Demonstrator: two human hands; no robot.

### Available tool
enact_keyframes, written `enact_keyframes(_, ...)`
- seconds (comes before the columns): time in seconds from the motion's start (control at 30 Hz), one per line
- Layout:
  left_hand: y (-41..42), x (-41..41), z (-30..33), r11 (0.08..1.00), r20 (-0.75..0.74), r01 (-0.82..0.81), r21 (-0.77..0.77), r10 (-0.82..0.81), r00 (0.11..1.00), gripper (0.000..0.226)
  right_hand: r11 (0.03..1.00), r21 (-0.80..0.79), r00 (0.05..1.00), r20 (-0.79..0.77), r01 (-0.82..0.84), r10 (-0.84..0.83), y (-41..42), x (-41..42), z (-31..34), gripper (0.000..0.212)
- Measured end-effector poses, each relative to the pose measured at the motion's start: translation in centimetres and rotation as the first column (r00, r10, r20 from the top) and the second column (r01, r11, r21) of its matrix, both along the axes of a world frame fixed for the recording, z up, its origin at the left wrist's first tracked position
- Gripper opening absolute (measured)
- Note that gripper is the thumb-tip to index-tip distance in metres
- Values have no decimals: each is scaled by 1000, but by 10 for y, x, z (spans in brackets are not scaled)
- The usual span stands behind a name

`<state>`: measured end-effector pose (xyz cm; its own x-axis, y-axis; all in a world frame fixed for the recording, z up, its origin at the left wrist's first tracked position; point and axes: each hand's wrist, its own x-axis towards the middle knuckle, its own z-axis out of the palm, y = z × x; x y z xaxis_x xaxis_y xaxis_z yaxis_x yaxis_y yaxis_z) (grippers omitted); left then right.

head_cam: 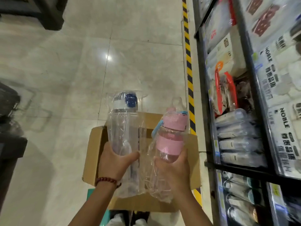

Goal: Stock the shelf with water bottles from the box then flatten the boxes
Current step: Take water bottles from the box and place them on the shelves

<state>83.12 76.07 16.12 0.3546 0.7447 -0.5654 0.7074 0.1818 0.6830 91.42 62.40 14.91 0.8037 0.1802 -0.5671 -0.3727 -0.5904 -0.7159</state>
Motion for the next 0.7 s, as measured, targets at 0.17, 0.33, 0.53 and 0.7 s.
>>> enact_keyframes(0.17, -21, -12, 114, 994, 131, 111, 21, -113, 985, 66, 993, 108, 996, 71, 53, -61, -28, -8, 102, 78)
enact_keyframes(0.33, -47, -28, 203, 964, 285, 240, 118, -265, 921, 49, 985, 146, 977, 178, 94, -120, -52, -32, 179, 85)
enact_keyframes(0.53, -65, -44, 252, 943, 387, 302, 139, -333, 860, 46, 971, 176, 932, 296, 164, -211, -90, -66, 248, 102)
enact_keyframes(0.7, -74, -51, 283, 905, 443, 399, 149, -422, 791, 84, 922, 245, 866, 335, 301, -372, -104, -102, 273, 86)
